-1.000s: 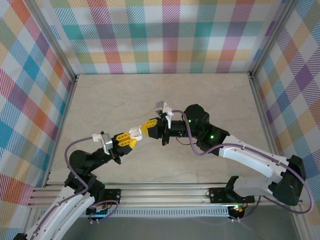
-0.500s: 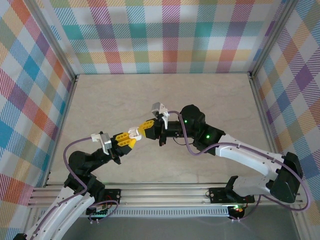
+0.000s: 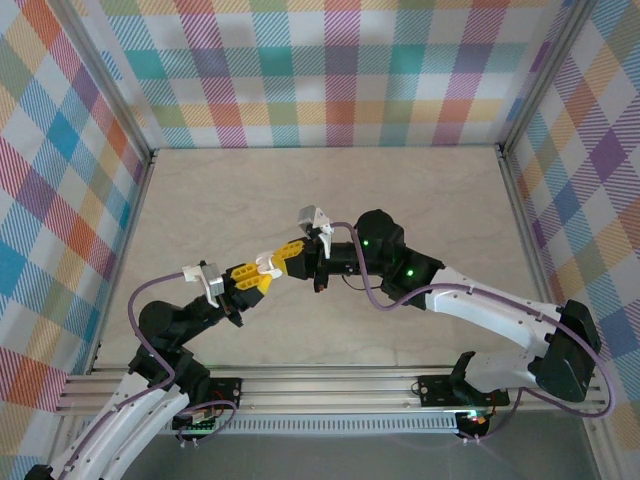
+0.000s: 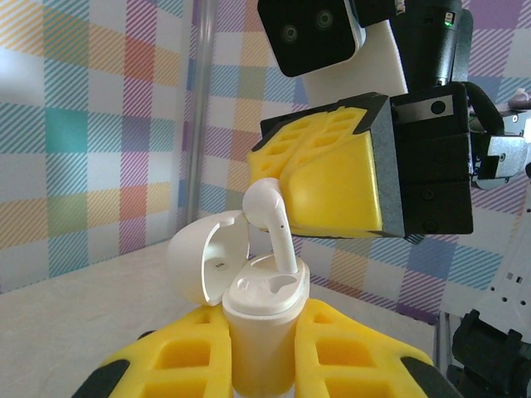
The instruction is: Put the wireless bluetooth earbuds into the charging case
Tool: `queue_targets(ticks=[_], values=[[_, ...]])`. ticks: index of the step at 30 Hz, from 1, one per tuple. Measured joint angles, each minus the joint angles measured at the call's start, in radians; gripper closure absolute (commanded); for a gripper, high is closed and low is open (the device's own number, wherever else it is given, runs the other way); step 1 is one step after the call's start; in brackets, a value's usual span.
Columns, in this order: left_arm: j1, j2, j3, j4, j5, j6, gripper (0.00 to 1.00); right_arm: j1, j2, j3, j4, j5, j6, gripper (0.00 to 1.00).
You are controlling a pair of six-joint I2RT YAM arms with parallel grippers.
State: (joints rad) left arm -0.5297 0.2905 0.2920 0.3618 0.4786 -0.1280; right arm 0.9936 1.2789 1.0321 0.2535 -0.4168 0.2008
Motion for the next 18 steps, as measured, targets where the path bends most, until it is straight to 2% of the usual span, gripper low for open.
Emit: queue_targets(ticks=[18], values=[[0.000,0.007,0.000,-0.037,-0.047,-0.022,1.00,0.006,0.001,-0.061,0.056,0.090,0.019,1.00]])
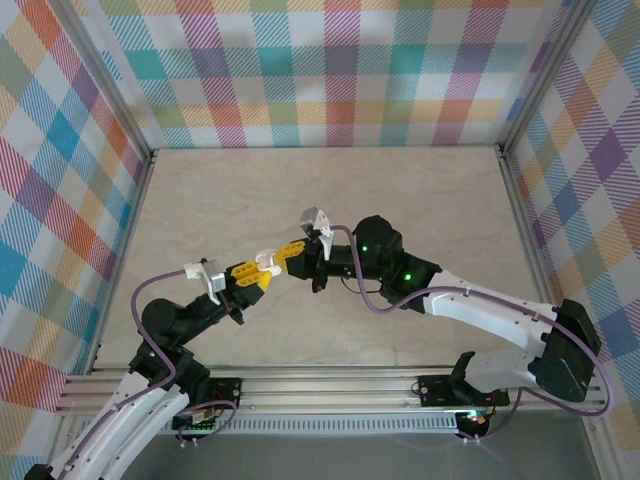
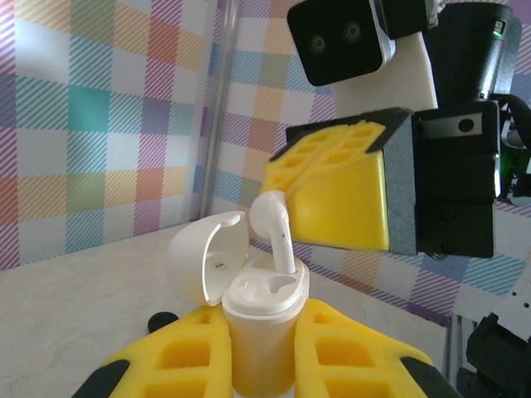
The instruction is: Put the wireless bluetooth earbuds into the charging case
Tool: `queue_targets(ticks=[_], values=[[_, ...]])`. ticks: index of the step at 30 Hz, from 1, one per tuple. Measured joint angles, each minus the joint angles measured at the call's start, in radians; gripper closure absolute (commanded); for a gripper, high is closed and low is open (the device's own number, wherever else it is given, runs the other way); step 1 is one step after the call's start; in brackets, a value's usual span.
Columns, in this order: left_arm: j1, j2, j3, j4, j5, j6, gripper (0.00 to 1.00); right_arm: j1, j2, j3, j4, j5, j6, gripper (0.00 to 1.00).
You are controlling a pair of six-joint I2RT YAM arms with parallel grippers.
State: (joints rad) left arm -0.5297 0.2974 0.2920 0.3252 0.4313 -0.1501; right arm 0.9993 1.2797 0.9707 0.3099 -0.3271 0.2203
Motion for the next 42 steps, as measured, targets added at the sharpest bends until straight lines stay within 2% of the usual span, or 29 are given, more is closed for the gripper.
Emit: queue_targets(ticks=[6,16,21,25,30,42], values=[[0.000,0.008,0.000,0.018,-0.014,-0.023,1.00,0.002,0.000,-0.025,0.047,0.009,0.013,1.00],[0.000,0.035,0.006,0.025,-0.014,-0.026,1.00,0.002,0.000,-0.029,0.053,0.026,0.027,0.92],[0.000,0.042,0.006,0.025,-0.014,-0.026,1.00,0.002,0.005,-0.029,0.052,0.028,0.027,0.85],[0.000,0.042,0.006,0.024,-0.014,-0.026,1.00,0.002,0.005,-0.029,0.051,0.028,0.027,0.83],[0.000,0.048,0.014,0.017,-0.013,-0.025,1.00,0.002,0.002,-0.029,0.045,0.036,0.026,0.77],[0.000,0.069,0.048,0.044,0.005,-0.020,1.00,0.003,-0.060,-0.028,-0.006,0.093,0.045,0.72]])
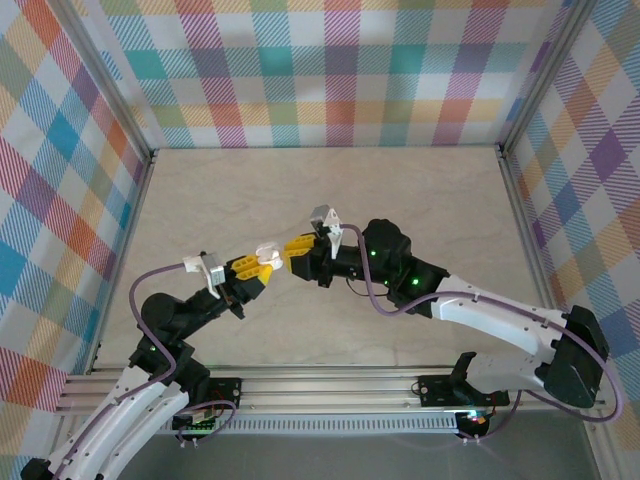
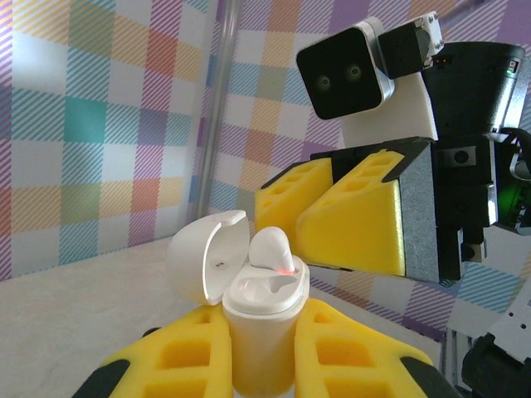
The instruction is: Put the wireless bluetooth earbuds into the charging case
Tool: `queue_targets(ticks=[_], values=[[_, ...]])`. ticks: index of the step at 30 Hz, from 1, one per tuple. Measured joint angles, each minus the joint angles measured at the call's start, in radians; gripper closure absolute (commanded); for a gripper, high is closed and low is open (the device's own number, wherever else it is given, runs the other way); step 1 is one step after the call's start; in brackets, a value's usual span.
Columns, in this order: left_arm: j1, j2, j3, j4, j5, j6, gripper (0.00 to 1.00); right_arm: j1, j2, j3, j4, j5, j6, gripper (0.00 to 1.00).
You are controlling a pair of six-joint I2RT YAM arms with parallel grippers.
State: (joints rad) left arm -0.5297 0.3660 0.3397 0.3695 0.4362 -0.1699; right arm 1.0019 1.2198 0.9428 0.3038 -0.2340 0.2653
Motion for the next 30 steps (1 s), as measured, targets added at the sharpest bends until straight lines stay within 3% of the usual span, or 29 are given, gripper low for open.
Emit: queue_targets(ticks=[18,30], values=[[0.000,-0.057,0.033,-0.092,-0.012,0.019,1.00,0.000,0.004,0.044,-0.031,0.022,0.044,0.65],[0.000,-0.236,0.033,-0.389,-0.111,0.037,1.00,0.000,0.175,0.121,-0.035,-0.010,0.106,0.62]])
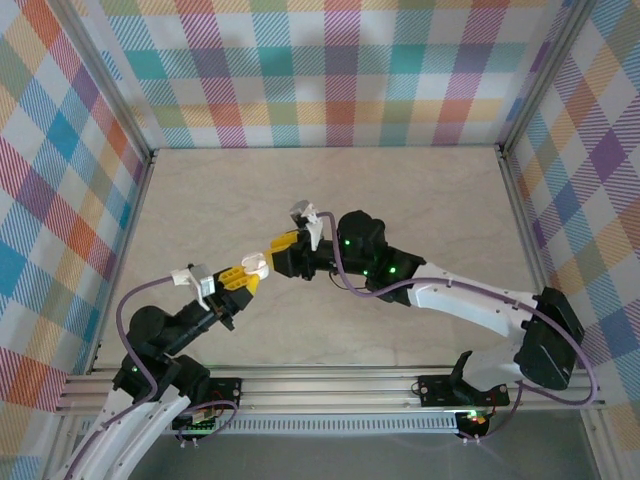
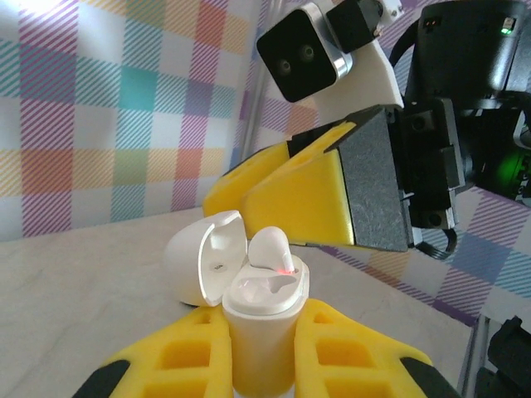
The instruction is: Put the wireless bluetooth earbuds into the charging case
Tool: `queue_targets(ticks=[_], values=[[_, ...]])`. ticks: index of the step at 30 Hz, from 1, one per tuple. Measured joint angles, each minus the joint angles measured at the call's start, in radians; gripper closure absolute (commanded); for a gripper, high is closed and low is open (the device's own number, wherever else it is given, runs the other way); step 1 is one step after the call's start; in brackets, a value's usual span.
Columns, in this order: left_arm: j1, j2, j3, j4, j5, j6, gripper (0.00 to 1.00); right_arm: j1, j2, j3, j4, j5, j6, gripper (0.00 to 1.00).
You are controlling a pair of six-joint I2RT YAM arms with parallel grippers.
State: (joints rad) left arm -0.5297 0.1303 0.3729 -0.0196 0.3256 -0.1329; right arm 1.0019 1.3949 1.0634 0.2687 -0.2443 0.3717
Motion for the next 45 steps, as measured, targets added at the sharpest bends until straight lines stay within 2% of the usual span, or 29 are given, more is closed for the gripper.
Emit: queue_targets(ticks=[7,11,17,19,22,28,32,37,41,45], values=[[0.000,-0.021,0.075,-0.212,-0.033,0.056,1.00,-0.001,0.056,0.070,-0.049,0.028,0.042,0.51],[0.000,-0.034,0.146,-0.365,-0.087,0.105,1.00,-0.004,0.066,0.107,-0.093,0.044,0.048,0.49],[0.000,-0.087,0.254,-0.519,-0.173,0.150,1.00,-0.022,0.078,0.143,-0.214,0.184,0.127,0.45],[0.000,-0.097,0.266,-0.558,-0.187,0.153,1.00,-0.051,0.105,0.143,-0.250,0.213,0.179,0.49],[0.000,-0.109,0.266,-0.616,-0.204,0.151,1.00,-0.088,0.183,0.143,-0.294,0.234,0.240,0.65],[0.000,-0.111,0.266,-0.680,-0.227,0.148,1.00,-0.093,0.412,0.179,-0.341,0.188,0.336,0.66],[0.000,-0.113,0.266,-0.694,-0.243,0.148,1.00,-0.078,0.609,0.342,-0.418,0.114,0.345,0.63],[0.000,-0.113,0.266,-0.702,-0.268,0.145,1.00,-0.048,0.822,0.649,-0.589,0.062,0.269,0.58],[0.000,-0.113,0.266,-0.715,-0.280,0.145,1.00,-0.027,0.927,0.840,-0.729,0.057,0.198,0.57],[0.000,-0.113,0.266,-0.715,-0.286,0.145,1.00,-0.003,1.023,1.017,-0.889,0.102,0.120,0.57]])
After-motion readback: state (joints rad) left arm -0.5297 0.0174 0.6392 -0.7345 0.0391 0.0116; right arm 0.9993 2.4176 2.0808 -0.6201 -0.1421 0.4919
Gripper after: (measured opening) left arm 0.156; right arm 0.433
